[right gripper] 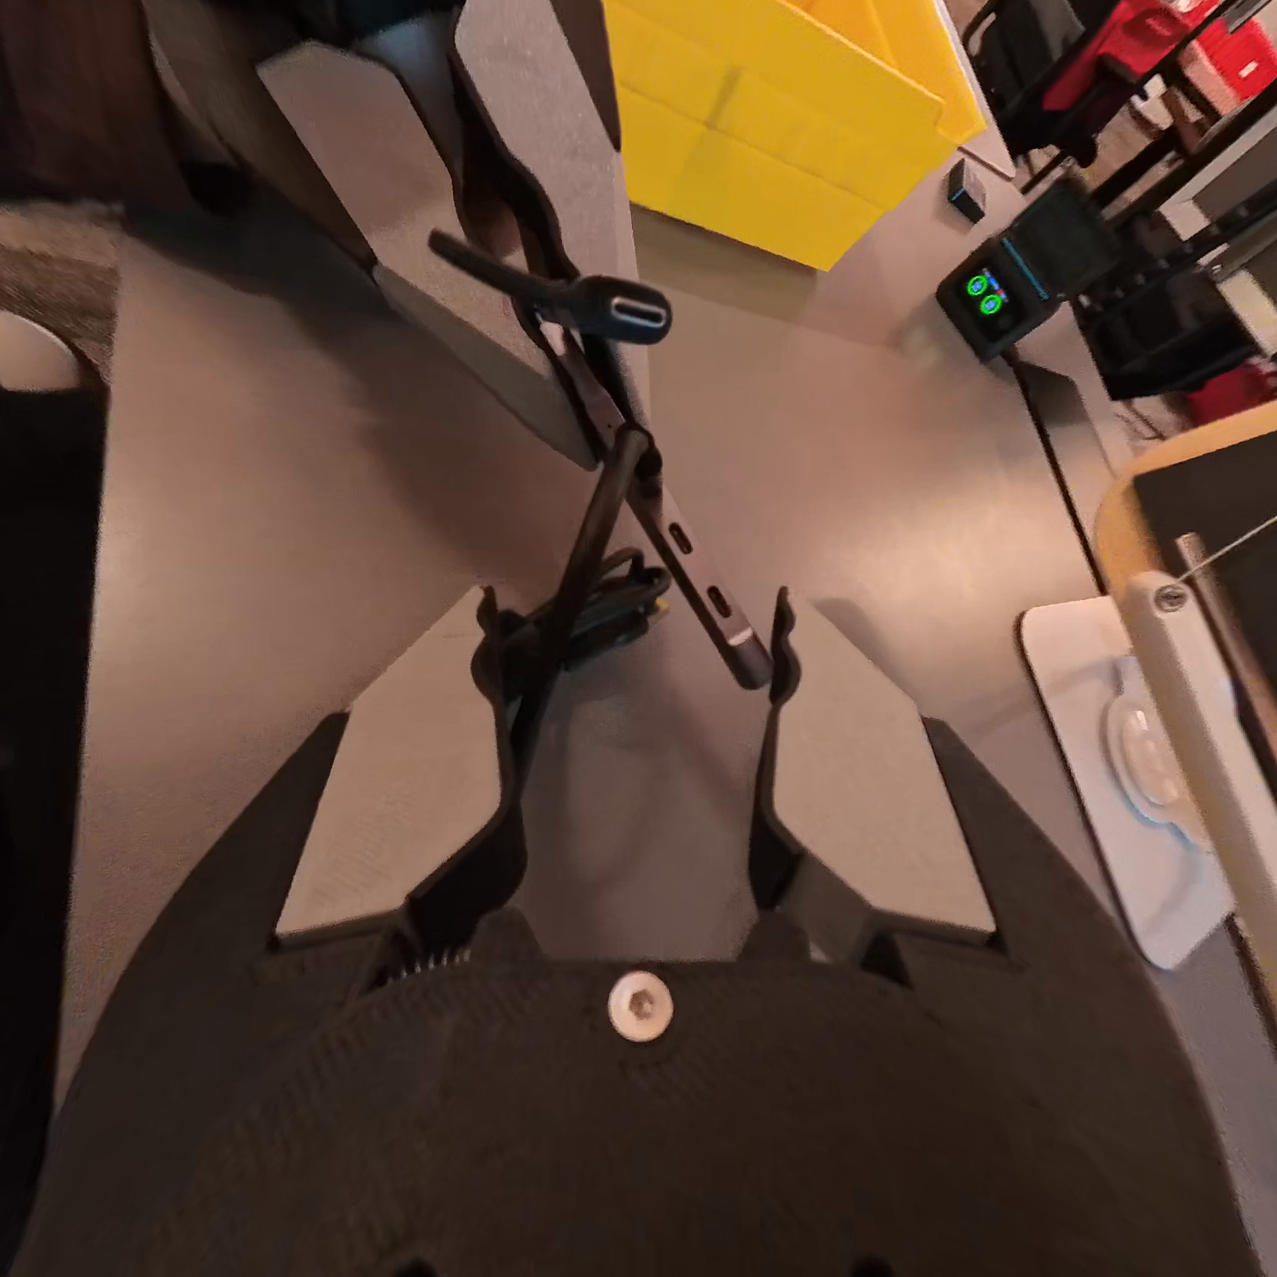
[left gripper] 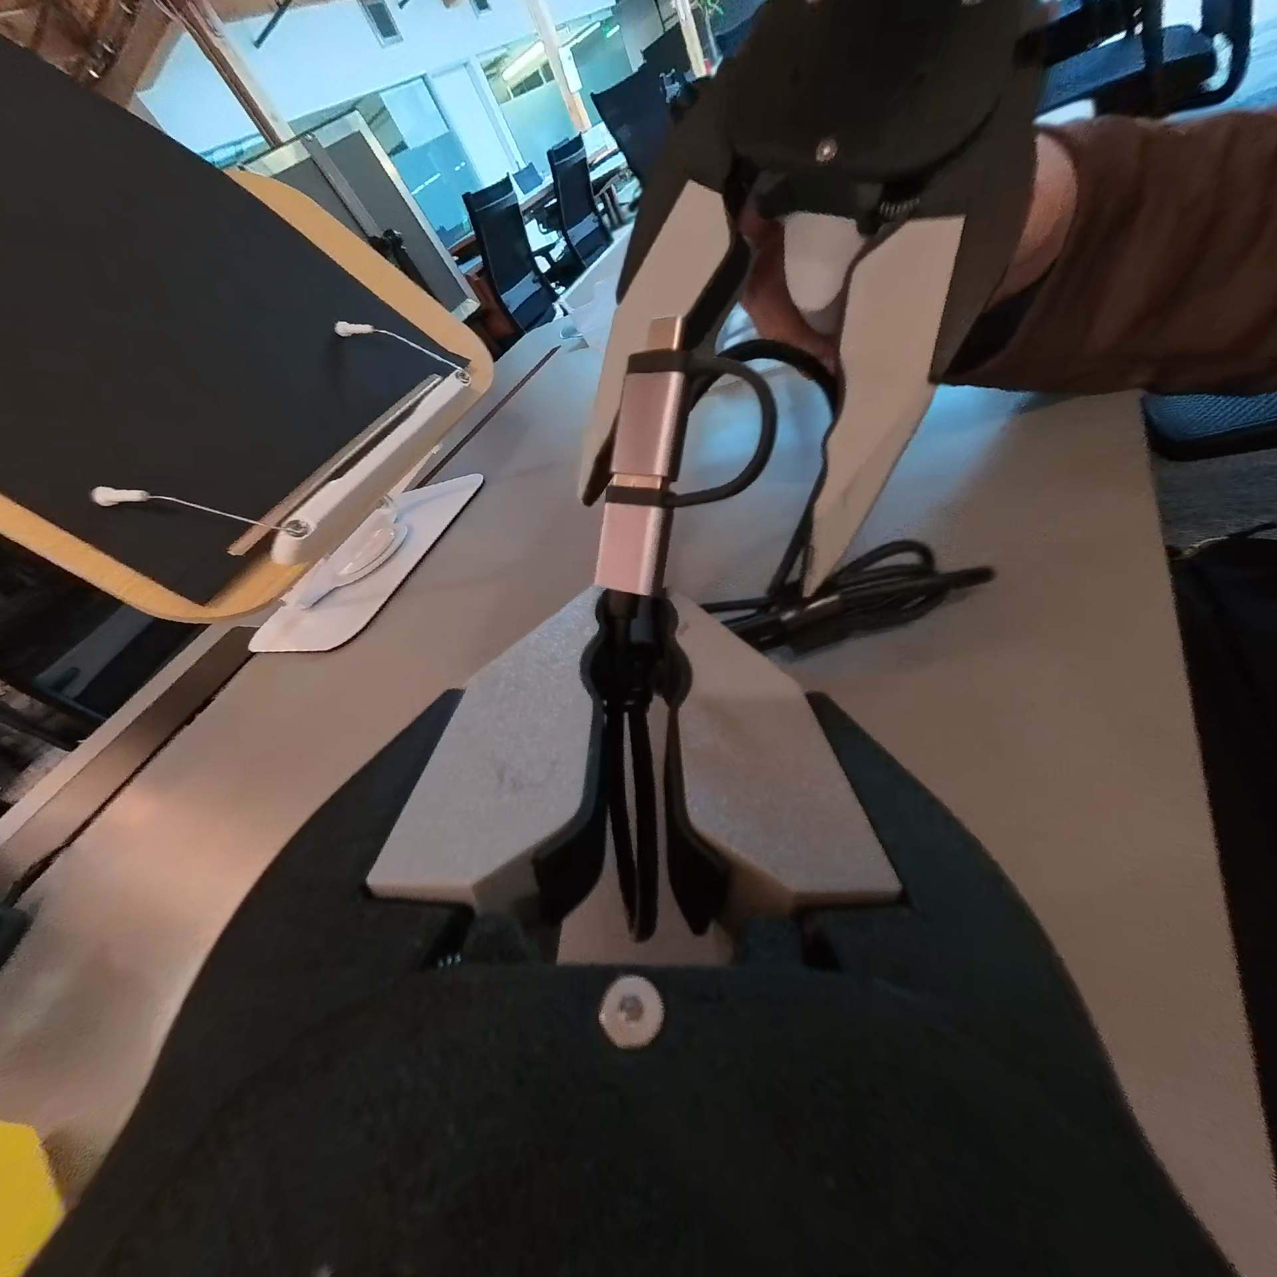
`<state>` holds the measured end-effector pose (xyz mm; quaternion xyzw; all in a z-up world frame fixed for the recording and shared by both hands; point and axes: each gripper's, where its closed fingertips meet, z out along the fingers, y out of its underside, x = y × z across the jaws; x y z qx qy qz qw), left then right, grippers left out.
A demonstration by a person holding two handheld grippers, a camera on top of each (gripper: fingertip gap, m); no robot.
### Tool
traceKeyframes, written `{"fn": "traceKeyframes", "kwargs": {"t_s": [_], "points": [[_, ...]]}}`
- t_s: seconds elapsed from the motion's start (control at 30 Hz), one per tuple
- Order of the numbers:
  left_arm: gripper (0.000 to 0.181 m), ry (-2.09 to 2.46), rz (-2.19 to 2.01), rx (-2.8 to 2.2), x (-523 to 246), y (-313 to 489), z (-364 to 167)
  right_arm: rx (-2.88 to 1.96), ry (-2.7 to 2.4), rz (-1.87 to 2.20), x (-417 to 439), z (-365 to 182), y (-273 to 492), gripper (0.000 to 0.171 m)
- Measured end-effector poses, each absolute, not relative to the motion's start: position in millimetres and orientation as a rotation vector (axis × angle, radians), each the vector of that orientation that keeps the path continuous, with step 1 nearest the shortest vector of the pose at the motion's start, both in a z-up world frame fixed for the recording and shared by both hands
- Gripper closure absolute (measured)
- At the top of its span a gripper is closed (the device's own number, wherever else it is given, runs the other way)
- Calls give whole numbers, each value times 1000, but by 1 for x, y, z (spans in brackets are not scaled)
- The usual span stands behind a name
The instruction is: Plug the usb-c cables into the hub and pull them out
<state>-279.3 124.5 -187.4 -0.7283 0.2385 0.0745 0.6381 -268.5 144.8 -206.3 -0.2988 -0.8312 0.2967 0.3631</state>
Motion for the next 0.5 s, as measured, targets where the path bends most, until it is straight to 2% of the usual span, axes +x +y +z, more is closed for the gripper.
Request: {"fn": "traceKeyframes", "kwargs": {"t_s": [0.13, 0.2, 0.5], "points": [[174, 559, 75, -1663, -270, 123, -188, -697, -2091, 648, -273, -209, 148, 121], [174, 577, 9, -1655, -263, 120, -187, -660, -2035, 609, -276, -205, 149, 145], [174, 603, 46, -1648, -259, 122, -189, -635, -2011, 566, -280, -211, 149, 149]]}}
